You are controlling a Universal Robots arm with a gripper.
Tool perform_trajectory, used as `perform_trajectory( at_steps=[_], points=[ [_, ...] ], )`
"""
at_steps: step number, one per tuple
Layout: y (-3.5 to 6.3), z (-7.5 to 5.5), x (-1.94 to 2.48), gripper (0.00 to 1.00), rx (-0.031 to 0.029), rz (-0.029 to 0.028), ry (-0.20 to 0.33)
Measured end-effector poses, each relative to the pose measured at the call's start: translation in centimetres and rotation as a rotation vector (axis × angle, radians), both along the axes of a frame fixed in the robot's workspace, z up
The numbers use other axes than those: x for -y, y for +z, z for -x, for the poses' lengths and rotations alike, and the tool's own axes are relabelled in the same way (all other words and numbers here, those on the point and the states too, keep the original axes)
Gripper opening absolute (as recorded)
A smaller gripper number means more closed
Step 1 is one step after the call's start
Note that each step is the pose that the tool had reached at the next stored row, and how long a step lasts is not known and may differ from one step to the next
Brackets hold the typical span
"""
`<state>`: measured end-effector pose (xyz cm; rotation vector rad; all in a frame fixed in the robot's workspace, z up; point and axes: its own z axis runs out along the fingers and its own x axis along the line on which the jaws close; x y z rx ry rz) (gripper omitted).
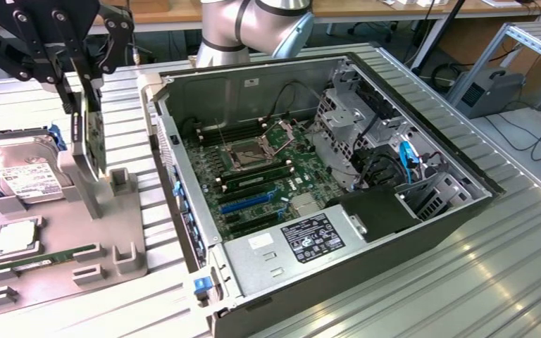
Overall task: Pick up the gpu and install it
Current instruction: 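Pick up the gpu and move the gpu toward the slot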
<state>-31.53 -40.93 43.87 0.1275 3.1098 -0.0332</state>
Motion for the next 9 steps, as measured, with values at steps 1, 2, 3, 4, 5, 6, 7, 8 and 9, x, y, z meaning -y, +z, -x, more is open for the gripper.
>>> perform_trajectory(
  at_steps=[1,2,3,4,5,6,7,8,9],
  points=[
    [0.08,0.00,0.00,0.27,-0.0001,0.0000,0.000],
    [0.17,0.00,0.00,0.27,-0.0001,0.0000,0.000],
    [0.17,0.00,0.00,0.27,0.0000,0.0000,0.000],
    [0.17,0.00,0.00,0.27,0.0000,0.0000,0.000],
    [0.17,0.00,0.00,0.27,0.0000,0.0000,0.000],
    [0.17,0.00,0.00,0.27,0.0000,0.0000,0.000],
    [0.17,0.00,0.00,0.27,0.0000,0.0000,0.000],
    [0.17,0.00,0.00,0.27,-0.0001,0.0000,0.000],
    [0.18,-0.01,0.00,0.27,-0.0001,0.0001,0.000]
  ],
)
